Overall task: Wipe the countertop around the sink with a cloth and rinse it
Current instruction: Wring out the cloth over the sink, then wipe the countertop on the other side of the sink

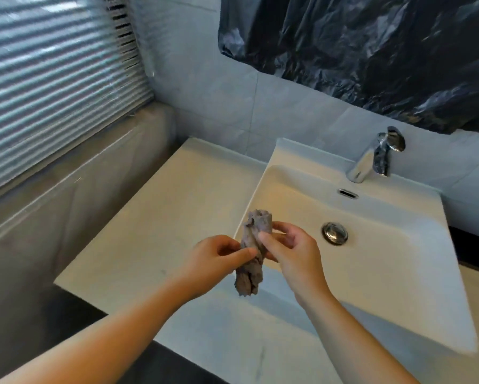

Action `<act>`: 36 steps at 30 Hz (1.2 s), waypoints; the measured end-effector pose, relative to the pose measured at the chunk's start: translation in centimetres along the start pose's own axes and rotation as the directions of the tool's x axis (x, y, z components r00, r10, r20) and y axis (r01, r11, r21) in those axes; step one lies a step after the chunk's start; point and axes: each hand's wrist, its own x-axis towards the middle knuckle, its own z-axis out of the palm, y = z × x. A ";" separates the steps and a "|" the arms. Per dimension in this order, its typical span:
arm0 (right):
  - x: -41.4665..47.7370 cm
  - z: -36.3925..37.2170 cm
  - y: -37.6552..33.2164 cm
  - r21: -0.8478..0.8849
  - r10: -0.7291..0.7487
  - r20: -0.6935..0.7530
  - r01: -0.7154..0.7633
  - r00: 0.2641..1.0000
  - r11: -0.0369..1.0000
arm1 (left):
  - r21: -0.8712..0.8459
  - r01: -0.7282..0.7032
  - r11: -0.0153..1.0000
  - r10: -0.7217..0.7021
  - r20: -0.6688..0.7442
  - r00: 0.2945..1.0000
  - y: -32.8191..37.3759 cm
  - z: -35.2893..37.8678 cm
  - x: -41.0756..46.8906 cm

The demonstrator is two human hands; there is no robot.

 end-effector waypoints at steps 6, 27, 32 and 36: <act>-0.4 7.7 -1.0 0.059 0.066 0.095 -0.072 0.993 0.996 | -0.204 0.046 0.978 -0.044 0.014 0.999 -3.5 -7.9 -2.4; 5.8 14.1 -0.9 0.043 0.259 0.118 -0.265 0.959 0.963 | 0.095 -0.022 0.995 0.021 0.014 1.000 -3.6 -15.5 3.3; 8.3 14.1 -1.4 -0.010 0.233 0.193 -0.236 0.953 0.972 | -0.114 0.036 0.993 -0.037 -0.007 0.999 -2.9 -15.2 5.2; 9.4 14.0 -1.4 -0.090 0.218 0.145 -0.206 0.965 0.974 | -0.004 -0.009 1.000 0.009 -0.028 1.000 -2.9 -14.7 6.2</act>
